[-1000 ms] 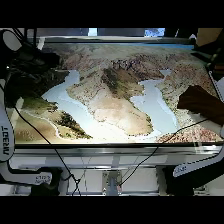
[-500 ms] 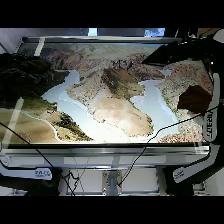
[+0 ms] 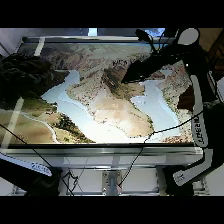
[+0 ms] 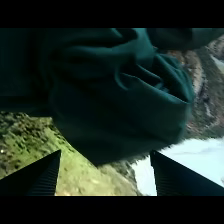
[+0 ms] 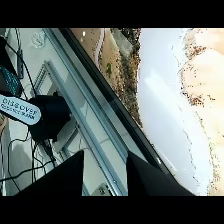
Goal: Fold the shirts.
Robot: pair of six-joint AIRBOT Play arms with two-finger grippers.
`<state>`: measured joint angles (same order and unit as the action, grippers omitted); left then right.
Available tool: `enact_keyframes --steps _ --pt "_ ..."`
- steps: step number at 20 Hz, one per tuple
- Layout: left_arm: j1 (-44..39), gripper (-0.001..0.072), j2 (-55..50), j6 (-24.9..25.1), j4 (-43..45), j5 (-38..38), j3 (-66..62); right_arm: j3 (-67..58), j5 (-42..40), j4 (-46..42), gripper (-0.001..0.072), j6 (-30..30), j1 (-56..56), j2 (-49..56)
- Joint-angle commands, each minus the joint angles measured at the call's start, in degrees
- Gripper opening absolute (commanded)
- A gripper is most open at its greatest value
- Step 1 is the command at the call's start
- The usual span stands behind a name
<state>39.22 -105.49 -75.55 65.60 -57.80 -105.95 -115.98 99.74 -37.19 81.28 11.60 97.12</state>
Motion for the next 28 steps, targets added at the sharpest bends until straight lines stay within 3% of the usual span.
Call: enact_keyframes --steps 1,7,9,10,11,13,15,17,23,28 --pt "0.63 0.0637 -7.08 0.61 -0.87 6.49 0.00 -0.07 -4.81 -2.29 0.0328 1.55 4.35 -0.02" --pt "-2.25 0.0634 -15.28 3.08 -3.26 13.75 0.00 -0.07 -10.29 -2.32 0.0325 1.68 7.02 0.00" --pt "-4.33 0.0630 -16.81 6.51 -7.43 16.09 0.00 -0.07 -10.91 -2.34 0.0323 1.64 7.15 -0.02" --pt "-5.40 0.0586 -17.09 9.66 -11.10 16.83 0.00 -0.07 -10.97 -2.78 0.0322 1.60 7.15 -0.02" --pt "-6.56 0.0477 -17.14 13.46 -15.15 16.98 -0.07 -0.07 -10.97 -4.17 0.0320 1.16 7.15 0.00" --pt "-9.09 0.0037 -17.11 20.41 -23.54 12.90 -2.08 -0.07 -10.88 -10.64 0.0304 1.16 7.13 -0.02" --pt "-11.58 0.0015 -17.05 24.72 -29.83 4.74 -6.54 -0.07 -11.04 -19.21 0.0304 1.16 7.15 0.00" --pt "-14.43 0.0013 -16.00 24.50 -32.52 -2.82 -12.68 -0.07 -11.10 -25.57 0.0304 0.57 7.13 0.00" --pt "-26.36 0.0012 0.24 24.28 -41.42 -8.50 -13.68 -0.09 -17.49 -40.02 0.0303 -0.92 7.06 -0.02" --pt "-44.52 0.0011 14.95 20.65 -42.86 -8.90 -13.68 -0.09 -29.53 -56.76 0.0303 4.02 5.99 -0.85"
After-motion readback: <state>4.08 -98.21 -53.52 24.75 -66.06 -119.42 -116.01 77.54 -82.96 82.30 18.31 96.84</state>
